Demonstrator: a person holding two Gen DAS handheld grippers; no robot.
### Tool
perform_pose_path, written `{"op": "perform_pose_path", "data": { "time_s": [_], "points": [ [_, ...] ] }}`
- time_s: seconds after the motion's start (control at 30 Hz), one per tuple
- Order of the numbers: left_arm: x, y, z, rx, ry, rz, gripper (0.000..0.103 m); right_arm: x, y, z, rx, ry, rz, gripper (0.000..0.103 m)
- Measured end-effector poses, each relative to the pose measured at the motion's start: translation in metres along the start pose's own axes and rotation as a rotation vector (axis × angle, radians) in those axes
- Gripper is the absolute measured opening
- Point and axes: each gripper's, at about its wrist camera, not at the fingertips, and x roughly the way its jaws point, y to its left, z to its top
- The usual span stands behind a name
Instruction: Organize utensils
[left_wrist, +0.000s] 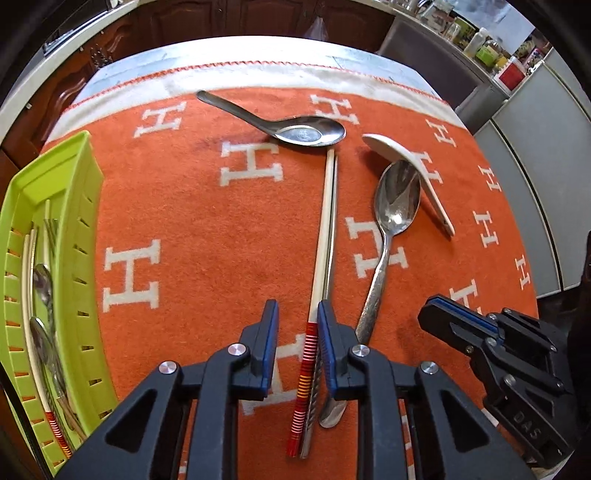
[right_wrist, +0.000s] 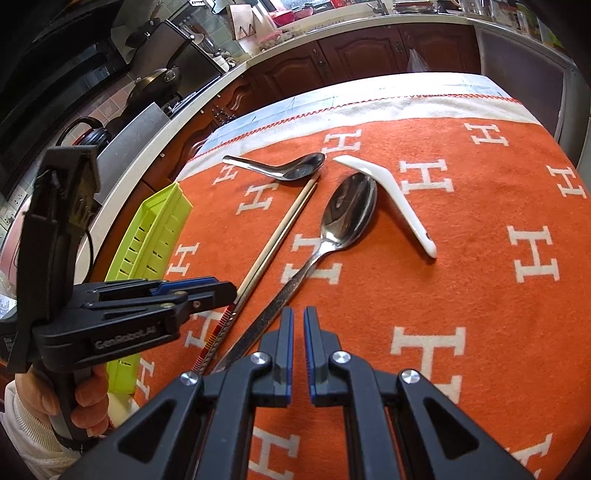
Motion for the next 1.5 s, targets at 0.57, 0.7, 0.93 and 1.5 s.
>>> {"op": "perform_pose_path", "data": {
  "time_s": [0.57, 0.7, 0.93, 1.5],
  "points": [
    [0.011, -0.020, 0.011, 0.091, -0.077, 0.116, 0.005, 0.008, 0.010, 0.004, 0.031, 0.033, 0.014, 0.007],
    [0.006, -0.003, 0.005, 0.007, -0.089, 0.037, 0.003, 0.011, 0.012, 0.005, 0.056, 0.046, 0.024, 0.007],
    [-0.017, -0.001, -0.006, -0.003, -0.087, -0.027, 0.003, 0.028, 0.019, 0.008, 0.116, 0.110, 0.008, 0.007],
    [-0.131, 0.048, -0.029, -0.037, -0.259, 0.046, 0.003, 0.060, 0.062, 0.023, 0.078, 0.056, -0.201, 0.009]
  ]
}}
